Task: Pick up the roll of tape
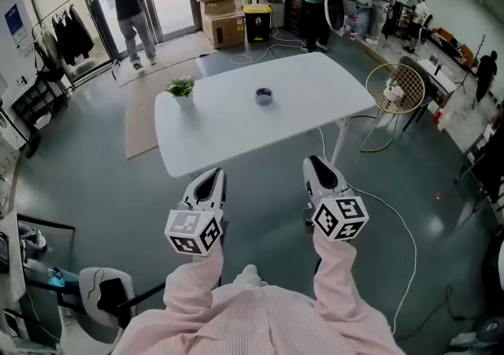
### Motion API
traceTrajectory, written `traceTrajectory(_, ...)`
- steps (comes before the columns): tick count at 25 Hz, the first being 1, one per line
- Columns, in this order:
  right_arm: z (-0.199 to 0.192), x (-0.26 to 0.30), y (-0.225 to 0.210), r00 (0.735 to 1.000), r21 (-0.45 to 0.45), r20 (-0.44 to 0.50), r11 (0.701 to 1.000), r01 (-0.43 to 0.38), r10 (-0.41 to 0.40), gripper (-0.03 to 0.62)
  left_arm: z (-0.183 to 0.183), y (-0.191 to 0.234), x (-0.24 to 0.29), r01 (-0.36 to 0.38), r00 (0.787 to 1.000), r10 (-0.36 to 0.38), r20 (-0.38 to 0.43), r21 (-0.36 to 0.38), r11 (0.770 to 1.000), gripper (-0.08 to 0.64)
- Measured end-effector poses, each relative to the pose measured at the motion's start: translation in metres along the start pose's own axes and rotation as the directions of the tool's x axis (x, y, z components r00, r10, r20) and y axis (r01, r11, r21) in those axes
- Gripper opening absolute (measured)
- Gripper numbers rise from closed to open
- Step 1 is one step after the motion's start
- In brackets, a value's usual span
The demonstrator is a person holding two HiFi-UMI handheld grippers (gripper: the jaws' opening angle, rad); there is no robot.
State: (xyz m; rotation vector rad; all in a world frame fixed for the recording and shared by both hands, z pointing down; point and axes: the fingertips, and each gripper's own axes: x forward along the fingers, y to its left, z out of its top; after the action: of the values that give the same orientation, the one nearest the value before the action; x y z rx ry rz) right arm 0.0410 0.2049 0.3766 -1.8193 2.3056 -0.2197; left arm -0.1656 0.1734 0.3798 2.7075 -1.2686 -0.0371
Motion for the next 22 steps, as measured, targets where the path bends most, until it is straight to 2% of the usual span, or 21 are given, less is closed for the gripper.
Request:
traceTrajectory(11, -0.009, 0.045, -0.031, 0.999, 0.035, -0.027, 0.999, 0.021, -0.02, 0.138, -0.008, 0.02, 0.045, -0.01, 1.0, 0.01, -0.028, -0.031, 0.999, 0.002)
traceTrajectory(22, -0.02, 0.134, -0.081, 0.997, 0.048, -0.057, 0.997, 0.061, -0.058, 0.152, -0.014, 0.066, 0.14, 0.01, 0.999, -0.013, -0.052, -0.068, 0.998, 0.002)
